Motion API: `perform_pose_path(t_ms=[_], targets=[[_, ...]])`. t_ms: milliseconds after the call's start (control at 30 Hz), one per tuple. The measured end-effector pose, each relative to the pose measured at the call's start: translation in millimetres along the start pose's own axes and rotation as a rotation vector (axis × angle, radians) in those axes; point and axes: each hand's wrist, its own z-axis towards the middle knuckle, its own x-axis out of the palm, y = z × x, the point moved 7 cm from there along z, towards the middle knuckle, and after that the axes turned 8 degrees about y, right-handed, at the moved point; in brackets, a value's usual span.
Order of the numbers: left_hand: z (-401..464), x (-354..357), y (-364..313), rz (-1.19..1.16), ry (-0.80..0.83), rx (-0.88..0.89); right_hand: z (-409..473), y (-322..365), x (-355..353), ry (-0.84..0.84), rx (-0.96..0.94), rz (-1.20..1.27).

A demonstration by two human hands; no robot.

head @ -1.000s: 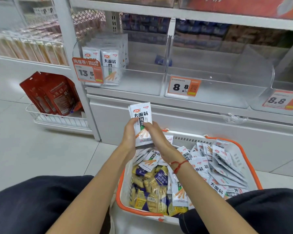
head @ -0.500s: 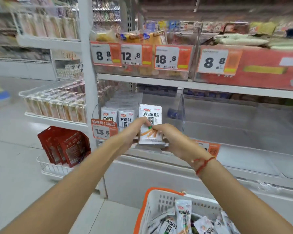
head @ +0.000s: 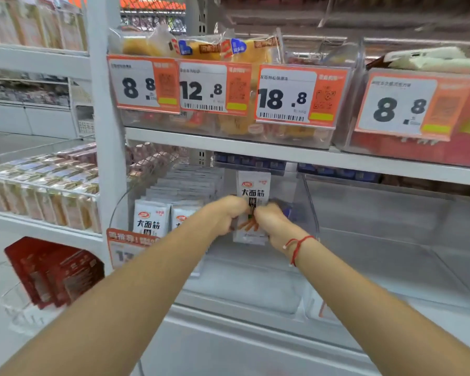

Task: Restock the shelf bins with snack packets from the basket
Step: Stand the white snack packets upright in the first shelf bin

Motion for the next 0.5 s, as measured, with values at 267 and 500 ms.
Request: perform_pose_path(t_ms=[267,500], targets=[[79,-20,17,-0.166,-0.167,0.051,82,-6,15,-0.150,-0.067,-0.223],[292,-59,100,-0.322,-0.079,0.025,111,-23,11,-0.016,-0.086,-0.183]])
